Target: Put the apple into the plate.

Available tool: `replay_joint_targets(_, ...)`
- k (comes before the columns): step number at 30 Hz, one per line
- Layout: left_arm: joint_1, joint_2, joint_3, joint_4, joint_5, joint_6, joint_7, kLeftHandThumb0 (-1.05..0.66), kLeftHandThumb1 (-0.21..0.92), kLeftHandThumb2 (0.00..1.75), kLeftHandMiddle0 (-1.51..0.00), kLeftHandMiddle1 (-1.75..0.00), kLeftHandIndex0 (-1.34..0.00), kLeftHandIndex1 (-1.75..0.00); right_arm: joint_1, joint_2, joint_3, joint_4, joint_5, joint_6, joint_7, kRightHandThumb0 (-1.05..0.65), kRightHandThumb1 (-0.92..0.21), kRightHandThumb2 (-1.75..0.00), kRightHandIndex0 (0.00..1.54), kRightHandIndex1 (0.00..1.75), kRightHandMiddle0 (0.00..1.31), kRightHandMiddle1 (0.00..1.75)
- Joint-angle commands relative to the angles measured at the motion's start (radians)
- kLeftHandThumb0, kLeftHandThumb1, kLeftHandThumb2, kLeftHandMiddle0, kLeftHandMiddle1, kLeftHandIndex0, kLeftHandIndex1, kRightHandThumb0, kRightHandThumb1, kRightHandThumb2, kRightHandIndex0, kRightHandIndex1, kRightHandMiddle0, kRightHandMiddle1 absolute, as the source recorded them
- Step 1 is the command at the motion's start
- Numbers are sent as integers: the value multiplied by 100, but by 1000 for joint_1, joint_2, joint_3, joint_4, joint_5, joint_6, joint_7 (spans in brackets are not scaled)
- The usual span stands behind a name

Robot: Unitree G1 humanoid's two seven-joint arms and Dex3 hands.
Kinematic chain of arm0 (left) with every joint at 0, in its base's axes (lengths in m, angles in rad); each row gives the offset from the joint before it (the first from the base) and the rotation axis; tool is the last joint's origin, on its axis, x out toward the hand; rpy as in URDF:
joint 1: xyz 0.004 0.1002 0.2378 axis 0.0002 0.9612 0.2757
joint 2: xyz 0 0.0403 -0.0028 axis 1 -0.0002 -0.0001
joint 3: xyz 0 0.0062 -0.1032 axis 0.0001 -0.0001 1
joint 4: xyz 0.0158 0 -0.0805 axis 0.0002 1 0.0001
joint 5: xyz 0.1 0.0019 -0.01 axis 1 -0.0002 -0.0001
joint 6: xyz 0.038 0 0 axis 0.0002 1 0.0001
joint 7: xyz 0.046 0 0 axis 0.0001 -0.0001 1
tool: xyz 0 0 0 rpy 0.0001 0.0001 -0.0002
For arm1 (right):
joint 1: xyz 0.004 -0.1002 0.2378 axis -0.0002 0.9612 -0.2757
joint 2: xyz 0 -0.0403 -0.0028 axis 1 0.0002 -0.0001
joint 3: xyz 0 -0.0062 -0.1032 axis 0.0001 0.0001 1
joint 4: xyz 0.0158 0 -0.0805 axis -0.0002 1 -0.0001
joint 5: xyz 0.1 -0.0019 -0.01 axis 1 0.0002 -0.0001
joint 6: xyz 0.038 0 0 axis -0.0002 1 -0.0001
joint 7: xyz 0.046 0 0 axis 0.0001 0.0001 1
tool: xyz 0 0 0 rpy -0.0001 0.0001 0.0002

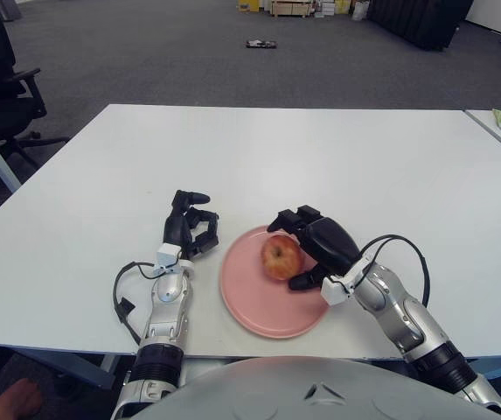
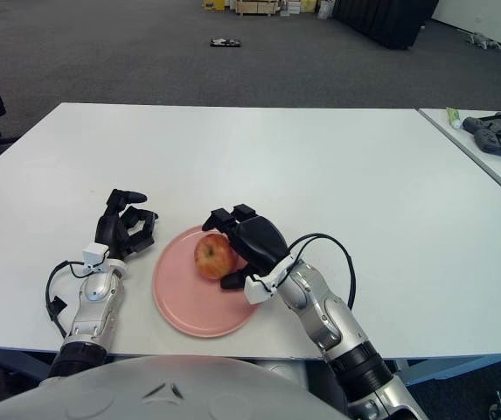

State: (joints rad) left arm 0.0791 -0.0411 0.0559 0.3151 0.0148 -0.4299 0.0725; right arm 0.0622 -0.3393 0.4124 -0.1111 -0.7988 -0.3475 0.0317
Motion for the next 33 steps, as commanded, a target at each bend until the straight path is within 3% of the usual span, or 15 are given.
replay_joint_targets(1, -18, 1, 2, 4, 2, -20, 6, -1, 55, 95, -58, -143, -30, -175, -11, -3, -10, -18, -2, 8, -9, -95, -78, -46, 0, 2, 0, 13)
replay_joint_targets(9, -21, 2, 3, 9, -3, -24, 1, -1, 53, 97, -59, -143, -32, -175, -1, 0, -13, -31, 20, 18, -5, -104, -91, -28, 0, 0, 0, 1)
replay_joint_targets(18, -21, 4, 3, 5, 4, -15, 5, -1, 51, 99, -60, -143, -33, -175, 2, -6, -29, 3, 111, -72, -46, -105, -92, -35, 0, 0, 0, 0)
replay_joint_targets(24, -21, 6, 3, 2, 8, -4, 8, -1, 50, 101, -60, -143, -34, -175, 30, -19, -50, -16, 199, -102, -14, -105, -92, -37, 0, 0, 0, 0)
replay_joint_targets(27, -21, 8, 3, 1, 16, 2, 15, -1, 50, 101, -60, -142, -35, -175, 72, -39, -79, -82, 297, -101, 36, -105, -92, -37, 0, 0, 0, 0)
replay_joint_targets(30, -22, 7, 5, 1, 18, 7, 19, -1, 49, 101, -60, -142, -36, -175, 97, -21, -106, -91, 412, -74, 73, -105, -92, -38, 0, 0, 0, 0)
replay_joint_targets(33, -24, 5, 6, 3, 18, 7, 23, -1, 49, 101, -60, -142, -36, -175, 116, 4, -136, -72, 516, -56, 87, -105, -92, -53, 0, 0, 0, 0)
